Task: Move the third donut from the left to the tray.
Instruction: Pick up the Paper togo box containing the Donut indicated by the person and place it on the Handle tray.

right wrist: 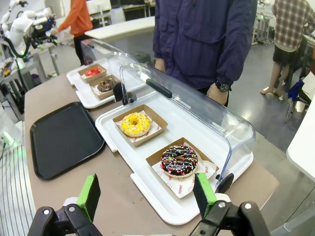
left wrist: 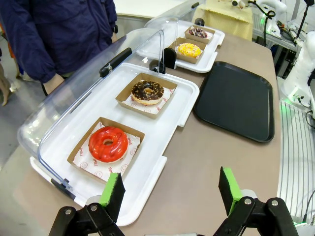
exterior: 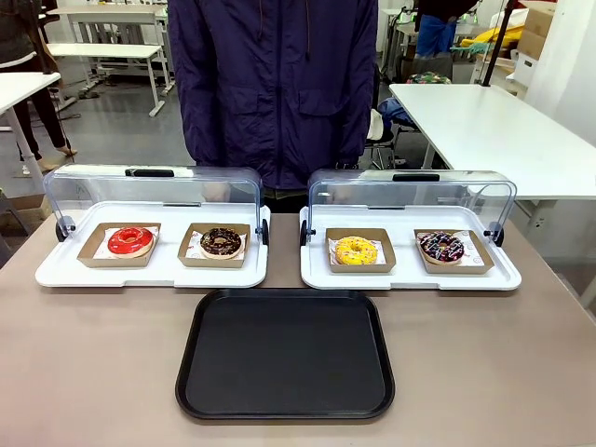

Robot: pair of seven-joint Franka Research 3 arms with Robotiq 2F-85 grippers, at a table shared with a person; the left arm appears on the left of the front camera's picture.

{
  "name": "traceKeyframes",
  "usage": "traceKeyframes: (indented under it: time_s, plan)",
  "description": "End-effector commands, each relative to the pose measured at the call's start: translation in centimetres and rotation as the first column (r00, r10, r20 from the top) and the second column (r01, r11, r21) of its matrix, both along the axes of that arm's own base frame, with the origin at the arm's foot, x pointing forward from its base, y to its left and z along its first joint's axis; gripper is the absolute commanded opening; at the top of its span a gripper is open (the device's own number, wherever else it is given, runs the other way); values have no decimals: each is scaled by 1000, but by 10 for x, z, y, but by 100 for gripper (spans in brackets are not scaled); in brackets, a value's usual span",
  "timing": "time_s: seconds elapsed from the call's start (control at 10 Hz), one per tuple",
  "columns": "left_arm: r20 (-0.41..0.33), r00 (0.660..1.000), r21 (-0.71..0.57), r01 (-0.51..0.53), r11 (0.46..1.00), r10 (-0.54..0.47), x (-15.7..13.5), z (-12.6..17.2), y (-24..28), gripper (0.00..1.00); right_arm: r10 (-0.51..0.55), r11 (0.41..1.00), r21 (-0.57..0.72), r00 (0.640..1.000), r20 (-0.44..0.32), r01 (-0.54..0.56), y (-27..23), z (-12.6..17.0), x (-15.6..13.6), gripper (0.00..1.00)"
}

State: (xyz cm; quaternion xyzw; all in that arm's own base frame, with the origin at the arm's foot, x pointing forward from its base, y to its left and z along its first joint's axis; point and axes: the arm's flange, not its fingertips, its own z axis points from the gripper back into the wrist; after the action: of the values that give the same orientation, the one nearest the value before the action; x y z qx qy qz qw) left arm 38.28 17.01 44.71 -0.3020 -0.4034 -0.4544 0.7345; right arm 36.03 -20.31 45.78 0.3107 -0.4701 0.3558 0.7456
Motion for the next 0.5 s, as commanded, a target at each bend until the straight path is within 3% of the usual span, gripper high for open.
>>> traceKeyframes:
  time_s: [0.0, 0.4]
  plan:
    - [4, 1000, 3, 7, 1000, -7, 1, 2, 1, 100, 4, 1000, 11, 1000, 30, -5, 0, 0, 3, 100]
    - [4, 1000, 3, 7, 1000, -7, 1, 2, 1, 100, 4, 1000, 11, 1000, 30, -5, 0, 0, 3, 100]
